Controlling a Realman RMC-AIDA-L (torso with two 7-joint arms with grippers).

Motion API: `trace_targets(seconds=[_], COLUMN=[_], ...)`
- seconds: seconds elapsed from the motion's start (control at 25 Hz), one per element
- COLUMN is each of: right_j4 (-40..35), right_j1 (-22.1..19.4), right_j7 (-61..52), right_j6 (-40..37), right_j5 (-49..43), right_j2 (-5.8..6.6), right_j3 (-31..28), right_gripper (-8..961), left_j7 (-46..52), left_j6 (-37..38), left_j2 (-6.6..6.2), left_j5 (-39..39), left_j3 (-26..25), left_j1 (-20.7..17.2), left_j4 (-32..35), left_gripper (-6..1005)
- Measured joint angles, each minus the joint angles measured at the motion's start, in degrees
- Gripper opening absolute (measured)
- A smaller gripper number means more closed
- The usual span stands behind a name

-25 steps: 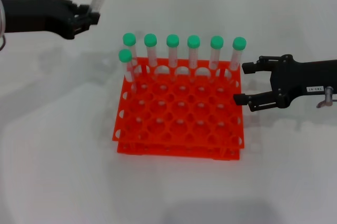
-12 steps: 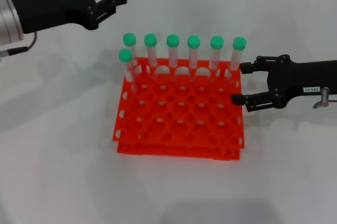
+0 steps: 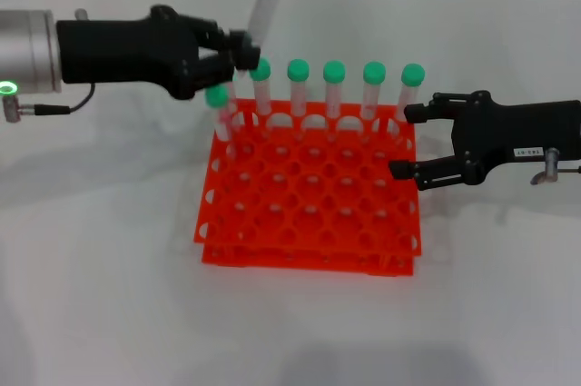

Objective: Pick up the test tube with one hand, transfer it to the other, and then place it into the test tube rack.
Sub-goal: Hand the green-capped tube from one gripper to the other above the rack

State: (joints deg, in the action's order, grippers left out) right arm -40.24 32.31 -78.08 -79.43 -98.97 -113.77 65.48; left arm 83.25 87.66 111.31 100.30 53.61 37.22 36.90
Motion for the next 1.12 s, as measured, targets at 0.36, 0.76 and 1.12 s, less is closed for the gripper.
trace_targets(seconds=[0.36, 0.76, 1.12], right_j4=[-0.39, -0.28, 0.13], right_j1=[-0.23, -0.24, 0.09], right_j7=[0.04, -0.2, -0.47], right_j6=[-0.01, -0.02, 0.04], right_j5=[-0.1, 0.06, 0.05], right_j2=[-0.14, -0.13, 0.3], right_j3=[0.0, -0.02, -0.81], right_gripper=[869, 869, 868], left_j7=[0.09, -0.26, -0.05], left_j6=[0.74, 0.57, 0.47], left_j2=[-0.21, 0.29, 0.1], left_j5=[5.99, 10.82, 12.33], left_j3=[0.23, 0.34, 0.36], left_j1=[1.78, 3.12, 4.31], left_j4=[-0.24, -0.65, -0.69], left_gripper=[240, 248, 256])
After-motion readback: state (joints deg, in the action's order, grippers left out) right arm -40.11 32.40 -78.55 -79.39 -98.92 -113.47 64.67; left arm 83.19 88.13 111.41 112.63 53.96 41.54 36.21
